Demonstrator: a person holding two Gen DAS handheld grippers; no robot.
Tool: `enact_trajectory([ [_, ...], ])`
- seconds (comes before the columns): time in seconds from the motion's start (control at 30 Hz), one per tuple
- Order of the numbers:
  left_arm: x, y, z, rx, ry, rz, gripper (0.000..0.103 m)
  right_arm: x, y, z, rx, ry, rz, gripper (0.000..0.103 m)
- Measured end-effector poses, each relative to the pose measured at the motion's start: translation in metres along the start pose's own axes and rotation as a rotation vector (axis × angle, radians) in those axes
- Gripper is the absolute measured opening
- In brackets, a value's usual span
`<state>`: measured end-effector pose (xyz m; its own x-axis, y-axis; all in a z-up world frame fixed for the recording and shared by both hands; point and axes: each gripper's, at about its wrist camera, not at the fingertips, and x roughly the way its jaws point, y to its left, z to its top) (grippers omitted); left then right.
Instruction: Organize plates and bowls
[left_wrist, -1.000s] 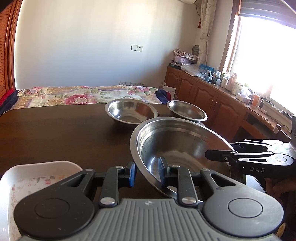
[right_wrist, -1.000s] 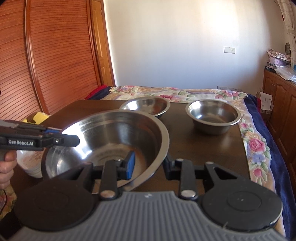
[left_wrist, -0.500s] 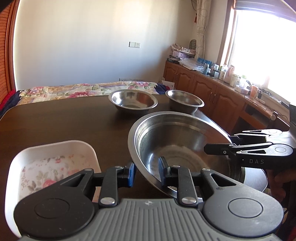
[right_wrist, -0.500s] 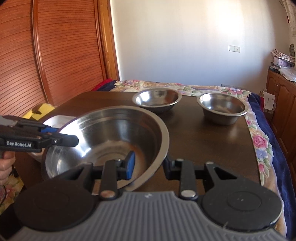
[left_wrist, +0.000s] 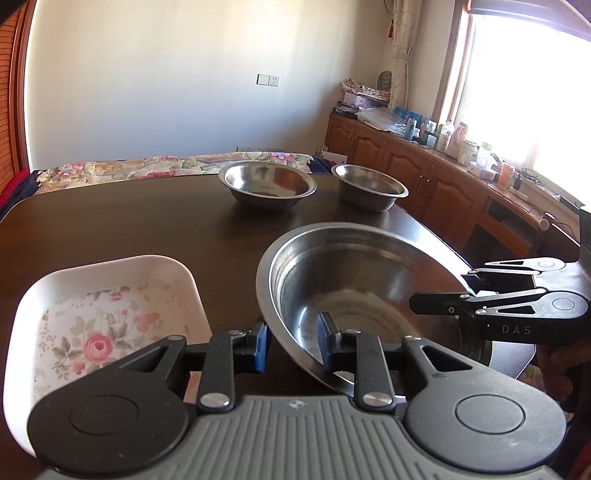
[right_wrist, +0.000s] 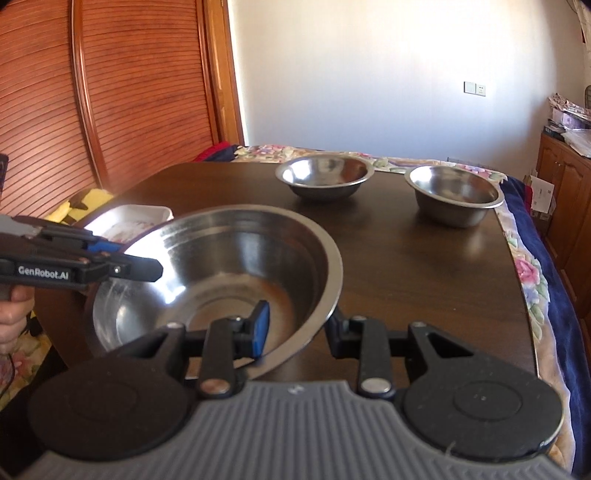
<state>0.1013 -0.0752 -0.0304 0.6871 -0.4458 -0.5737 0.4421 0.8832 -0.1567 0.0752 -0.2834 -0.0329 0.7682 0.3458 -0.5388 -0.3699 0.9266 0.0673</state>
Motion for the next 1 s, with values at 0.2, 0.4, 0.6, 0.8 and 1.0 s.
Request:
enact_trajectory([
  [0.2,-0.001,0.003,-0.002,-0.007,-0.009,-0.003,0.046,-0.001,0.001,-0.001,-0.006,0.0,0.019,0.041],
  [0.4,-0.011,0.014,0.005,-0.041,-0.048,0.015,0.067,-0.011,-0.009,0.001,0.01,-0.025,0.003,0.065],
  [0.6,-0.018,0.021,0.019,-0.052,-0.092,0.035,0.076,-0.02,-0.028,0.007,0.041,-0.062,-0.027,0.066],
  [0.8,-0.015,0.027,0.042,-0.045,-0.118,0.059,0.078,-0.022,-0.044,0.03,0.045,-0.116,-0.048,0.066],
  [1.0,-0.003,0.035,0.07,-0.036,-0.133,0.084,0.078,-0.007,-0.06,0.06,0.046,-0.155,-0.042,0.066],
])
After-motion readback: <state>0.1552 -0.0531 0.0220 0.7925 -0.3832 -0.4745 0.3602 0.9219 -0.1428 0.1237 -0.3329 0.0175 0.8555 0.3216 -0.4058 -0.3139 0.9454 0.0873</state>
